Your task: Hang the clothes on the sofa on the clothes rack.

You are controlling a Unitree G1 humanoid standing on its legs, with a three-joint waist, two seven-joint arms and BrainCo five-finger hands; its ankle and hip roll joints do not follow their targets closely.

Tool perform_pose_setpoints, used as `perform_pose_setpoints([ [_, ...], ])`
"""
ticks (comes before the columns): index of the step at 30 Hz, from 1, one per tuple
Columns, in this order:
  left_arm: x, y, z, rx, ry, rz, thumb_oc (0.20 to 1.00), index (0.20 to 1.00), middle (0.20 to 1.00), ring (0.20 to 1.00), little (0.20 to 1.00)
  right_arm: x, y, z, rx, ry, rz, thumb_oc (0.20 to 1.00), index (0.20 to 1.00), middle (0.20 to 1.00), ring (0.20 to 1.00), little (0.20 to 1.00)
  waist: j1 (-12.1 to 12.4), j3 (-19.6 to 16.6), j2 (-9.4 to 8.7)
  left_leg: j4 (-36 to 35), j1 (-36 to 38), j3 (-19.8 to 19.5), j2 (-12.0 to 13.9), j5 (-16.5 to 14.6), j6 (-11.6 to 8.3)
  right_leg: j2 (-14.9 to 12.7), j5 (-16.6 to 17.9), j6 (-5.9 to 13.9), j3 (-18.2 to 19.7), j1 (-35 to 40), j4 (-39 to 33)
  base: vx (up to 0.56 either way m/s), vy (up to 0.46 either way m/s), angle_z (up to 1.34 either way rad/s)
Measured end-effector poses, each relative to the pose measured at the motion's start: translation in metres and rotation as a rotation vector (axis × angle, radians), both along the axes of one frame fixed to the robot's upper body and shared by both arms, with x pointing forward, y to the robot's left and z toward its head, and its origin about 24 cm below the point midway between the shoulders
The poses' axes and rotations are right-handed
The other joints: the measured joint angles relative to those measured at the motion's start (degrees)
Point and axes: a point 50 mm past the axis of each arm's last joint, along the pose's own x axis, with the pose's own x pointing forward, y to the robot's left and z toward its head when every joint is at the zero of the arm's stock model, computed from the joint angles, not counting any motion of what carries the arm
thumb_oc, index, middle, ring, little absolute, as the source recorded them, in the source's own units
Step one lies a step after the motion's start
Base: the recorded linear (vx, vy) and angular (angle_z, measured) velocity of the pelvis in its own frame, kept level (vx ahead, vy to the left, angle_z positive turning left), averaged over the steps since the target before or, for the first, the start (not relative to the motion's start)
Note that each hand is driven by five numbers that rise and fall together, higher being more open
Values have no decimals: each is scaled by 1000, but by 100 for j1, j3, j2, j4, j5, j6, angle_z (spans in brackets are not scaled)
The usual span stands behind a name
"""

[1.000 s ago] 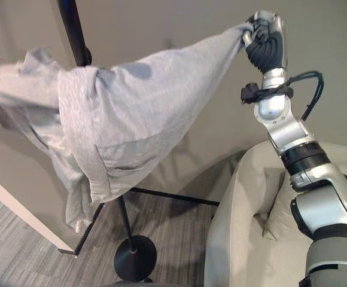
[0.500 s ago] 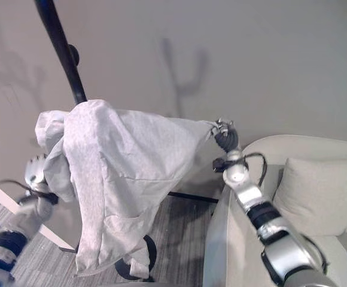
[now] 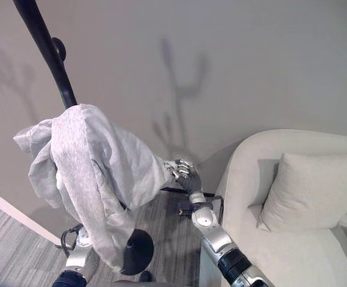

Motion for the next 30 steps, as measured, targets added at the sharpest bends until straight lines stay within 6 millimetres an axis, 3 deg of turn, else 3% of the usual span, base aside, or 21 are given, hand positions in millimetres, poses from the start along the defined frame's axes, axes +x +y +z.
perform_pose_setpoints([
  [4,-12,18,-3,-5,15,28,1000,1000,1000,1000,1000,-2,-18,12,48,-26,44,1000,1000,1000,1000,1000,-5,15,29,0,4,14,-17,-3,3,-38,0,1,5,0,-3,-2,-1,-1],
  [8,-39,37,-19,-18,86,84,1000,1000,1000,1000,1000,-3,-64,22,-93,-80,-9,1000,1000,1000,1000,1000,-12,5,49,-1,18,29,-21,-10,14,-57,1,3,15,0,-1,-14,-6,-5],
  [11,-59,38,-36,-130,133,96,1000,1000,1000,1000,1000,-14,-85,17,-233,-76,7,1000,1000,1000,1000,1000,-47,-25,95,-1,27,63,-9,-19,18,-63,3,7,29,-13,6,-33,-8,-5],
  [17,-95,48,-66,-302,207,72,1000,1000,1000,1000,1000,-33,-107,7,-246,-29,14,1000,1000,1000,1000,1000,-88,-38,118,-1,33,175,42,-36,0,-46,11,5,145,-63,11,-17,-9,-10],
  [20,-113,63,-74,-404,173,173,1000,1000,1000,1000,1000,-48,-122,0,-221,4,-8,1000,1000,1000,1000,1000,-130,-52,89,-1,36,182,51,-37,1,-38,26,0,148,-56,6,-2,-4,-2],
  [22,-124,75,-80,-465,136,238,1000,1000,1000,1000,1000,-65,-134,-26,-58,79,-154,1000,1000,1000,1000,1000,-126,-138,33,-1,37,180,56,-40,-3,-29,28,5,149,-46,2,0,0,0],
  [24,-133,78,-81,-478,136,259,1000,1000,1000,1000,1000,-73,-134,-43,-16,164,-175,1000,1000,1000,1000,1000,-170,-137,39,-2,31,183,68,-54,-22,-18,27,4,161,-63,-6,-8,-6,-2],
  [26,-136,78,-82,-497,128,253,1000,1000,1000,1000,1000,-85,-129,-69,22,279,-192,1000,1000,1000,1000,1000,-135,-146,57,-2,30,176,78,-68,-42,-7,27,4,154,-62,-14,-10,3,2],
  [27,-139,78,-84,-506,136,250,1000,1000,1000,1000,1000,-96,-123,-91,63,379,-228,1000,1000,1000,1000,1000,-56,-145,122,-2,23,164,78,-75,-53,-2,15,23,143,-64,-15,0,0,0],
  [30,-144,79,-87,-529,140,270,1000,1000,1000,1000,1000,-117,-105,-125,145,558,-262,1000,1000,1000,1000,1000,68,-161,156,-2,14,131,78,-70,-63,11,12,27,125,-58,-30,-9,-7,5],
])
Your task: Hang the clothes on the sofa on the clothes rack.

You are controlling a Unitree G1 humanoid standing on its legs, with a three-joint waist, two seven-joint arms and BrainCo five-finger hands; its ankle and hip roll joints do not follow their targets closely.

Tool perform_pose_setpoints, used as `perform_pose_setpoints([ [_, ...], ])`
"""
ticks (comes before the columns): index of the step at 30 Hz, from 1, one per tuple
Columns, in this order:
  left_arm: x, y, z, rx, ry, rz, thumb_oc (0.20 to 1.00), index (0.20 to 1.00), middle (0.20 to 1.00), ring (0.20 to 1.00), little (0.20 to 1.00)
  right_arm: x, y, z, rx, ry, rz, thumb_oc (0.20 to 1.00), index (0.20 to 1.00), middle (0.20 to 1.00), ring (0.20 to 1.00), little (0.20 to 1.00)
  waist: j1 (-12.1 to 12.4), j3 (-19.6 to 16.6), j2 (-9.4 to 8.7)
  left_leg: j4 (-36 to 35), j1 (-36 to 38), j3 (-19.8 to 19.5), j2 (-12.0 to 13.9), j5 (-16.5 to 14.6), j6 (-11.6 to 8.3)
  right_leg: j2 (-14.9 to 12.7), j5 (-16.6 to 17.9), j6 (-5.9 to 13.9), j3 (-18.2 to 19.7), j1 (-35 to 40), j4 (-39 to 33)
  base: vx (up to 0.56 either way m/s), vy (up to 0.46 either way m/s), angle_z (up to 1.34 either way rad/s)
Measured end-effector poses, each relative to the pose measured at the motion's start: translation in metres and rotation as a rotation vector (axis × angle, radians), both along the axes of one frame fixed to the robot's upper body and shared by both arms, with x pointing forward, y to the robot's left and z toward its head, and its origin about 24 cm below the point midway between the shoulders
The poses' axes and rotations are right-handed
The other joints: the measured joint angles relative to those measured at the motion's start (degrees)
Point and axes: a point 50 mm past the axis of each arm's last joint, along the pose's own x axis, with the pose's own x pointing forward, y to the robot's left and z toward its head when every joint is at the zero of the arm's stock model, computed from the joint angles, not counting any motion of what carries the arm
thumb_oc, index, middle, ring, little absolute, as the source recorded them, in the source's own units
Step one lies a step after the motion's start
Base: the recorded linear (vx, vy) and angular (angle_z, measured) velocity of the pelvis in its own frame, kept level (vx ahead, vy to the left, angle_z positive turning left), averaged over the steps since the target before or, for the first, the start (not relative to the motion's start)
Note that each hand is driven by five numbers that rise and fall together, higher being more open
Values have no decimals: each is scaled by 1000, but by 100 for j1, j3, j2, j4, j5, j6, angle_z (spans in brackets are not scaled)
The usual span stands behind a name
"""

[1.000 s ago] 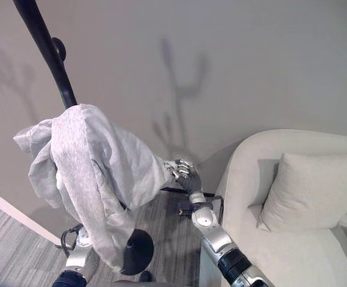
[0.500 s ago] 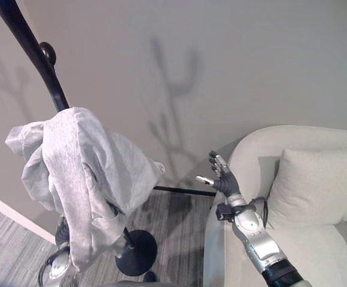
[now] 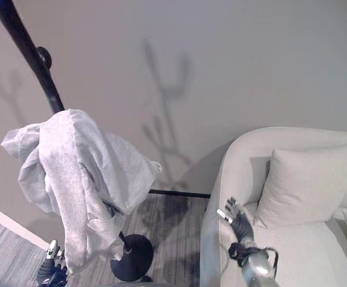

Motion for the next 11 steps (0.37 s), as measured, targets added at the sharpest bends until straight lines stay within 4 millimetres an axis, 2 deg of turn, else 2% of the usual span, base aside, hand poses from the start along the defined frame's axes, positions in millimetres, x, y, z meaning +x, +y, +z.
perform_pose_setpoints([
  [1,-5,2,-6,-24,32,58,1000,1000,1000,1000,1000,-11,13,-18,55,111,-22,1000,1000,1000,1000,1000,35,-31,-35,0,-3,-33,-2,5,-7,7,0,-1,-28,9,-3,-1,-4,12],
  [2,-14,3,-10,-33,65,85,1000,1000,1000,1000,1000,-16,19,-25,74,151,-33,1000,1000,1000,1000,1000,74,-5,43,0,-25,-65,-12,9,-12,6,-9,-3,-72,8,-16,-1,-4,16],
  [3,-19,2,-14,-47,93,113,1000,1000,1000,1000,1000,-19,24,-31,92,193,-54,1000,1000,1000,1000,1000,82,-38,-13,1,-25,-101,-21,21,-19,9,3,-14,-108,21,-20,3,1,16],
  [4,-31,-1,-24,-83,186,167,1000,1000,1000,1000,1000,-26,34,-46,140,312,-119,1000,1000,1000,1000,1000,113,-65,8,1,-26,-116,-20,23,-27,12,-6,-4,-122,23,-13,10,1,14],
  [6,-48,-9,-34,-112,293,184,1000,1000,1000,1000,1000,-30,43,-56,172,412,-177,1000,1000,1000,1000,1000,186,-77,19,2,-15,-136,-30,29,-32,13,-6,-5,-141,48,-23,4,1,7],
  [9,-71,-38,-49,-193,506,97,1000,1000,1000,1000,1000,-53,55,-72,212,659,-299,1000,1000,1000,1000,1000,304,-103,-14,2,-16,-266,-77,39,-47,10,-18,-27,-240,106,-32,4,15,21],
  [11,-70,-53,-53,-193,574,-33,1000,1000,1000,1000,1000,-63,49,-74,210,733,-418,1000,1000,1000,1000,1000,328,-107,0,2,-16,-297,-98,49,-52,2,-26,-43,-304,110,6,6,40,20],
])
